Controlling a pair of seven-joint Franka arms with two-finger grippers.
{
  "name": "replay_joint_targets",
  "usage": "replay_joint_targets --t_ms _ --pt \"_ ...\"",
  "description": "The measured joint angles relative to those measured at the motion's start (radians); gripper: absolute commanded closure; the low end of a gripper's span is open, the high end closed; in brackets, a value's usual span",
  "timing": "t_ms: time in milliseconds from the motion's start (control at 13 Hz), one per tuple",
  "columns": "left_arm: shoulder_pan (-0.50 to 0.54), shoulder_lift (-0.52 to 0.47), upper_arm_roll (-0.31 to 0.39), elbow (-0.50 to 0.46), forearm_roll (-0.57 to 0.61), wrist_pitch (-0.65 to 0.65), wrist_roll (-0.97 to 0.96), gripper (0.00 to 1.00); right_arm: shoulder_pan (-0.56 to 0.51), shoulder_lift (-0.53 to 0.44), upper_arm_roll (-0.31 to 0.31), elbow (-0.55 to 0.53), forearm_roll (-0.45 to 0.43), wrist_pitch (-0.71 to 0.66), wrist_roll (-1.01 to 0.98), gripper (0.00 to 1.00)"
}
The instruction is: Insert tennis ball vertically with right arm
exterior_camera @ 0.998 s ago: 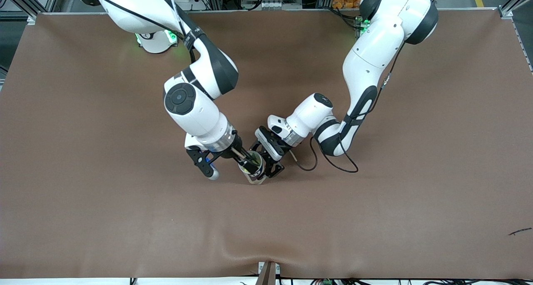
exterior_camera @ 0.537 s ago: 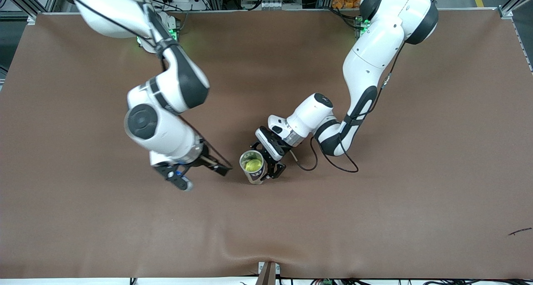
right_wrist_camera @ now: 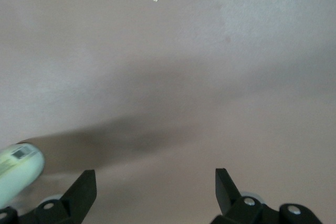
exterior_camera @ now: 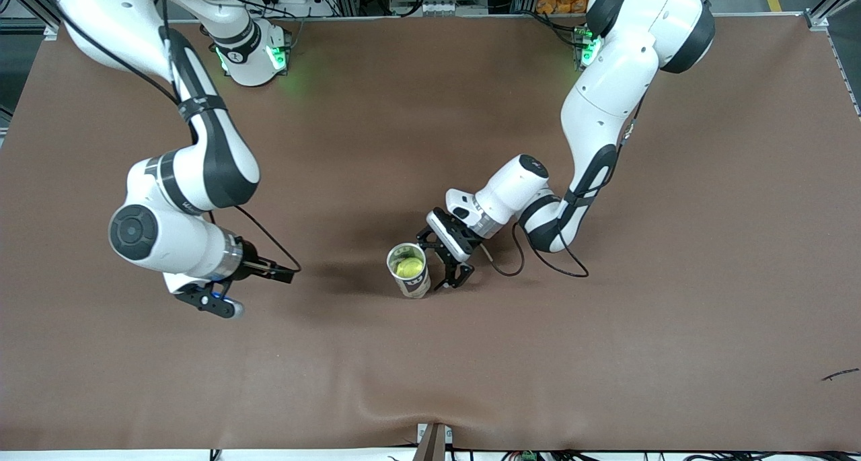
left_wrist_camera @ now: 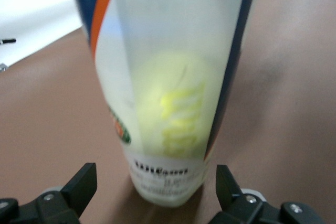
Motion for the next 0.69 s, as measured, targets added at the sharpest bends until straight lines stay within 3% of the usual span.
replay_joint_targets --t_ms 307,691 --pt "0.018 -0.003 0.0 -0.056 0.001 0.007 0.0 0.0 -0.013 -0.127 0.001 -0.246 -0.003 0.132 -0.112 0.0" --pt "0.064 -0.018 0.0 -0.139 0.003 0.012 0.0 0.0 -0.126 -0.253 -0.001 -0.334 -0.004 0.09 -0.374 0.0"
